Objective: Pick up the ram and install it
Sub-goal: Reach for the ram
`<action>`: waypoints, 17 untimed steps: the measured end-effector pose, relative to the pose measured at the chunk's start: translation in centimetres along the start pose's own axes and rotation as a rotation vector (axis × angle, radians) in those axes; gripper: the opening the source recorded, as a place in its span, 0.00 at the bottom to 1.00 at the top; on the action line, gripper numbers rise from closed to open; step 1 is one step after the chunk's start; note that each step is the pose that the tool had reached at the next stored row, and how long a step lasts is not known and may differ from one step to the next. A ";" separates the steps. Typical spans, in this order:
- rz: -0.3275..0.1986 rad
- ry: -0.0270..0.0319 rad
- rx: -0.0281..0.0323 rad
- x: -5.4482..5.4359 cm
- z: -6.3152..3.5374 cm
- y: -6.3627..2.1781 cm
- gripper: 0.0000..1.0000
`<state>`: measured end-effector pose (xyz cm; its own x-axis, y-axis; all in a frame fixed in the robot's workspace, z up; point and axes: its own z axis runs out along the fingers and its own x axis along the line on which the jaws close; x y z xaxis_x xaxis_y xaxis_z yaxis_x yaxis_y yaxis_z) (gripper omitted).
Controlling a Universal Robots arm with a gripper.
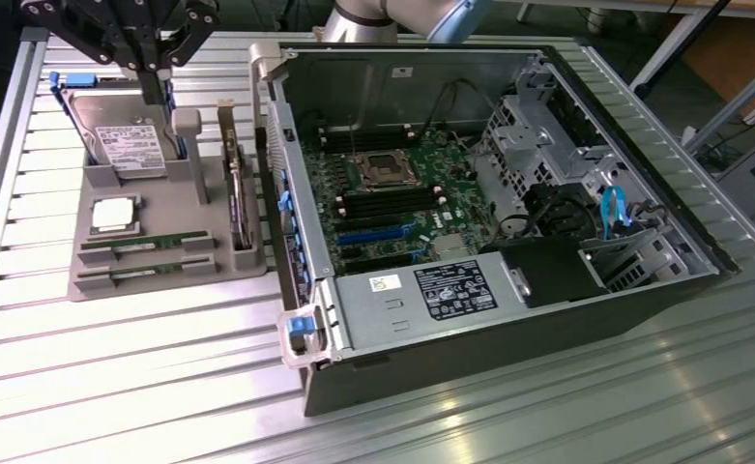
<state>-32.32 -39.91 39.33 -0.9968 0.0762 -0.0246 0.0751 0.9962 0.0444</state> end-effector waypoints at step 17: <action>0.000 -0.0001 -0.0001 -0.2 -0.10 -2.60 0.10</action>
<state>-32.32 -42.53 39.32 -0.9968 0.0762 -0.0247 0.0750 0.9962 0.0444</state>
